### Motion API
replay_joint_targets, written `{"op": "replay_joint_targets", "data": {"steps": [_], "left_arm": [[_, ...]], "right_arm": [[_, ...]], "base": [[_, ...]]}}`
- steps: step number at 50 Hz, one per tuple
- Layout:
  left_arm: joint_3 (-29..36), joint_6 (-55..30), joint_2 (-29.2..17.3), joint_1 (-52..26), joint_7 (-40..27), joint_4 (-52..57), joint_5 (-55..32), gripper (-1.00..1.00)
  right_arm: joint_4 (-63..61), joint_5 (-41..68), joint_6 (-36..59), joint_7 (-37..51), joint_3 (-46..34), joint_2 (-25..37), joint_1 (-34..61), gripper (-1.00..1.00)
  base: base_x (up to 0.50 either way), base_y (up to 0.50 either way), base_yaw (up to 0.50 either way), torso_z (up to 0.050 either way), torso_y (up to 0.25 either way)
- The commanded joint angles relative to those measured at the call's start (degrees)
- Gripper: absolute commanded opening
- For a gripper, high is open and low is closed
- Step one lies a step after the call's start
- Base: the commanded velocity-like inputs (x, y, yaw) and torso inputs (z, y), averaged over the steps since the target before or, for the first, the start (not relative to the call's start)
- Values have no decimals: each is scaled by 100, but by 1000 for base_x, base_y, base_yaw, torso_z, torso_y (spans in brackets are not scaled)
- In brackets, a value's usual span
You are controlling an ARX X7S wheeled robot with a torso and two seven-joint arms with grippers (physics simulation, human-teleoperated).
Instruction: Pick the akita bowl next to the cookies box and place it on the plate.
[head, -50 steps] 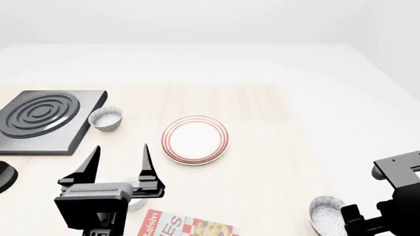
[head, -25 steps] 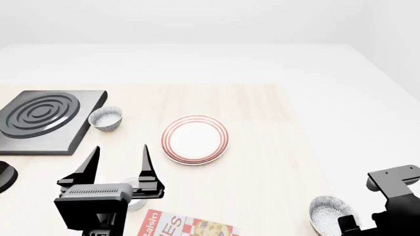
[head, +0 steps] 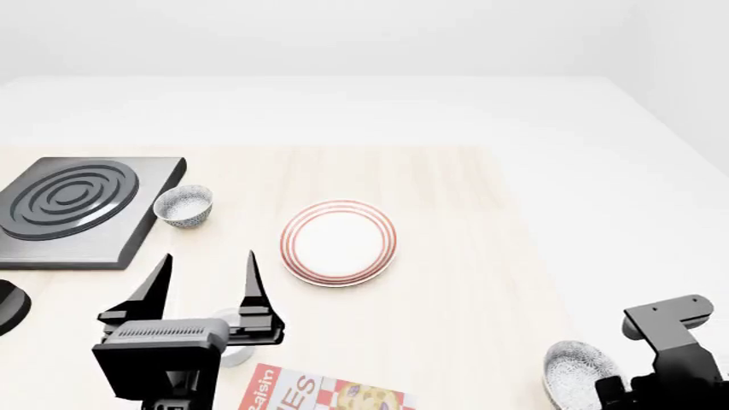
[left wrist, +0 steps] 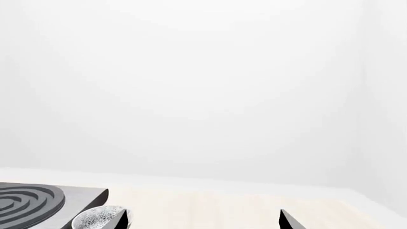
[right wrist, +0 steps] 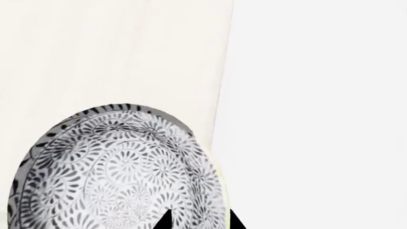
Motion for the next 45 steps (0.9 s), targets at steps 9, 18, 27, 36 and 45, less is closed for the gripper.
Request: {"op": "replay_joint_targets", "data": {"steps": [9, 18, 27, 36, 45], "left_arm": [[-65, -11, 101, -46, 71, -12, 94, 100], [-50, -17, 94, -44, 39, 10, 88, 100], [-31, 21, 97, -65, 27, -36, 96, 100], [-33, 39, 80, -45, 0, -37, 86, 100], [-30, 72, 68, -22, -9, -60, 60, 100]], "right_arm": [[-141, -271, 231, -39, 65, -85, 228, -100], [-810, -6, 434, -5, 183, 127, 498, -100], [-1029, 84, 914, 121, 195, 84, 1269, -100], [-933, -370, 1335, -105, -219, -286, 2211, -100], [-924, -665, 1659, -330, -440, -800, 3607, -100]], "base": [[0, 0, 0, 0, 0], [0, 0, 0, 0, 0], [0, 0, 0, 0, 0], [0, 0, 0, 0, 0], [0, 0, 0, 0, 0]]}}
